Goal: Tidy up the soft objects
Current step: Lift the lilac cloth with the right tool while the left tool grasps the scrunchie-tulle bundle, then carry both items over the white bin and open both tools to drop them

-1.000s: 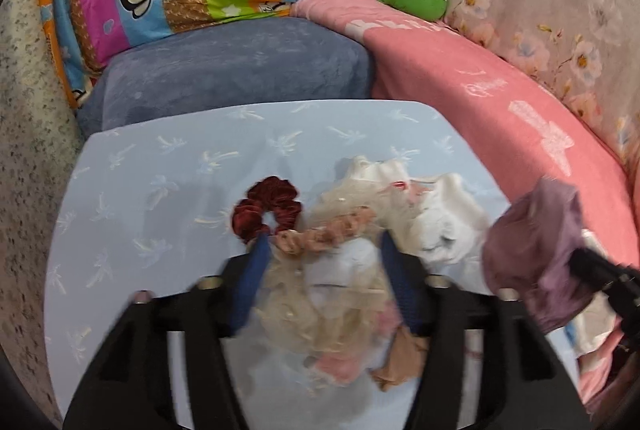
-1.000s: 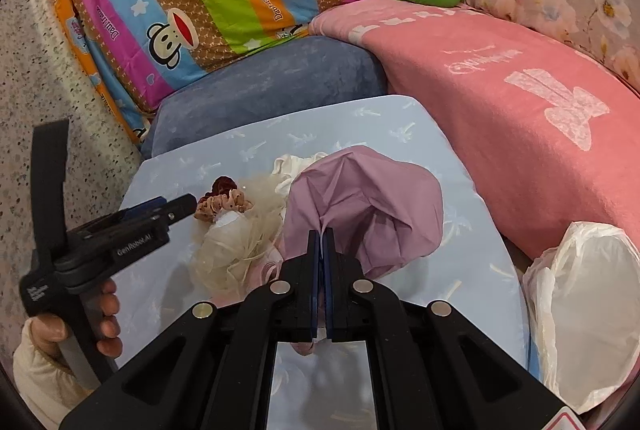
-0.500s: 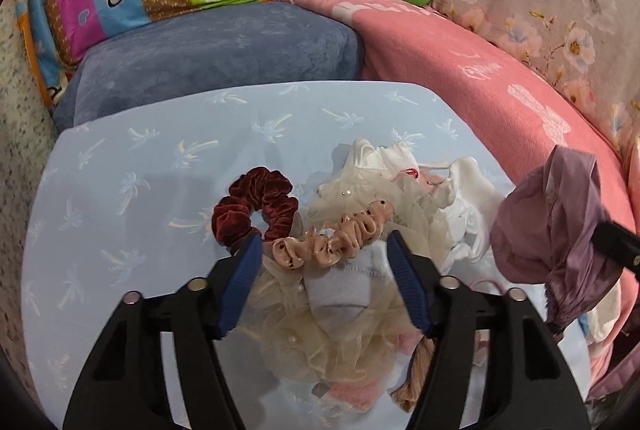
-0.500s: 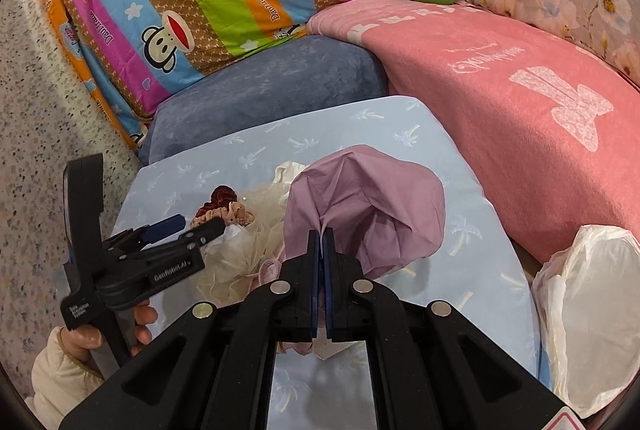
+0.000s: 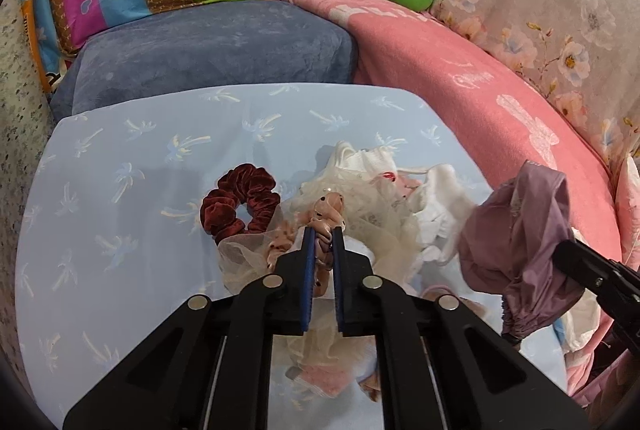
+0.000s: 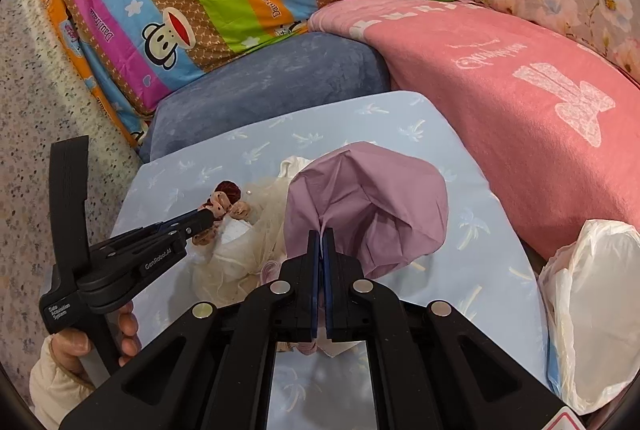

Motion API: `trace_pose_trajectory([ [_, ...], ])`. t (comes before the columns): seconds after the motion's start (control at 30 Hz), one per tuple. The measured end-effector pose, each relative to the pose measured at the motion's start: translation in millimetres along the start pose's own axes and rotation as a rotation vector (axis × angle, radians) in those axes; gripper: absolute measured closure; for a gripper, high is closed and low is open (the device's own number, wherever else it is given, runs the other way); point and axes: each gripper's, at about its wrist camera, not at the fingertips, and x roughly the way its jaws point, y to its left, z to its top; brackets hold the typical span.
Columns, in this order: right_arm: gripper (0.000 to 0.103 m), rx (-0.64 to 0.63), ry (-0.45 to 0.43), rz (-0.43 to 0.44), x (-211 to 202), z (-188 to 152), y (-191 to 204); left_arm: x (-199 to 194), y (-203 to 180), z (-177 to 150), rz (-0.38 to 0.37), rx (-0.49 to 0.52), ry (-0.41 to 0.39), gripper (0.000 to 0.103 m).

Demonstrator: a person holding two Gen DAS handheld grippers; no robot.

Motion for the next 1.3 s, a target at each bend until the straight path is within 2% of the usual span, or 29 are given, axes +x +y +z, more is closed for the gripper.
trace_pose_trajectory([
  [0.23, 0.101, 0.017, -0.066, 0.002, -34, 7, -9, -36, -25, 13, -0.026, 0.012, -0.075, 0.095],
  [0.6, 0.101, 0.067, -0.164, -0.017, -90, 9, -45, -72, -88, 13, -0.136, 0.091, -0.143, 0.095],
  [1.0, 0.101, 0.206, -0.226, -0.109, -138, -10, -137, -65, -173, -2, -0.244, 0.189, -0.106, 0.095],
  [1.3, 0.101, 0.306, -0.237, -0.186, -160, -34, -205, -52, -241, -16, -0.328, 0.259, -0.062, 0.095],
])
